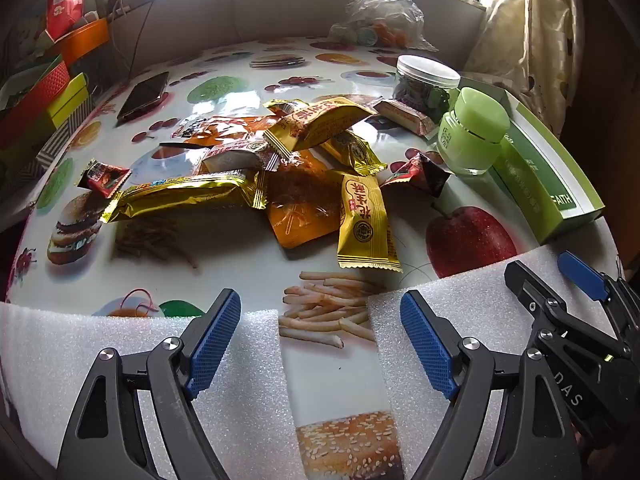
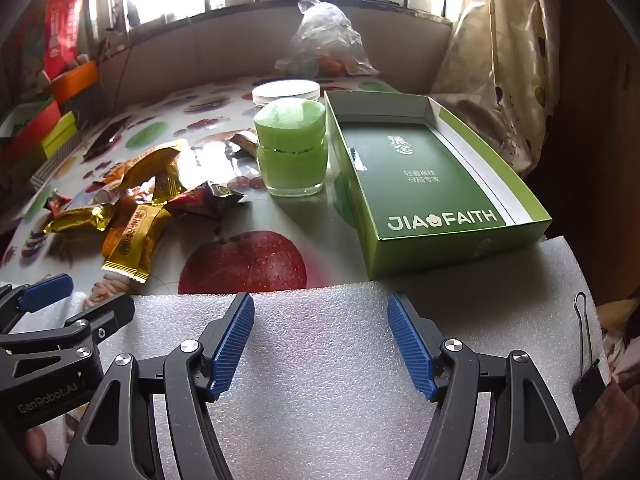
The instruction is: Organize snacks
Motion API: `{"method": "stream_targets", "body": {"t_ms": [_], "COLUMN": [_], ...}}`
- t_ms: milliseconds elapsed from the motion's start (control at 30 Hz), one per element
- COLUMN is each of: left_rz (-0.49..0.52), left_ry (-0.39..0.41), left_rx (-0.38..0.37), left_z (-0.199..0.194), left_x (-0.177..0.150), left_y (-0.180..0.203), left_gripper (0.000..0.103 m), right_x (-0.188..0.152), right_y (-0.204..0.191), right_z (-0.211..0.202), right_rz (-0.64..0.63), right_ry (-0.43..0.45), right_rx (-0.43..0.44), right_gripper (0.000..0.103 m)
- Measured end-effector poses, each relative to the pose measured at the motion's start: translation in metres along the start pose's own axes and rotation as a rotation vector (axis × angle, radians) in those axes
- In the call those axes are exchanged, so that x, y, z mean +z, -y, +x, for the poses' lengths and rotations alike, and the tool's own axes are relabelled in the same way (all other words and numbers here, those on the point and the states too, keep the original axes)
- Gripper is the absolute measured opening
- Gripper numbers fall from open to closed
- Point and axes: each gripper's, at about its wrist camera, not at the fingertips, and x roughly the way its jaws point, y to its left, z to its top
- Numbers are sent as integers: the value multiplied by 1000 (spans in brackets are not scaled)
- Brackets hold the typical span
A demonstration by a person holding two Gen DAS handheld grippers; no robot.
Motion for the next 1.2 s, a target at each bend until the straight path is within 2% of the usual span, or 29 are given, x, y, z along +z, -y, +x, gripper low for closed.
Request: {"method": "stream_targets", "body": {"t_ms": [1200], "left_rz": [-4], "left_ry": [28], "left_rx": [-4], "left_z": [-3], "left_x": [0], "left_y": [-3], "left_gripper": [83], "right_x": [-2], "right_y": [1], "right_z": [-3], "right_rz": [-1], "right_ry": [12], "right_rx": [-8], "right_gripper": [70]}}
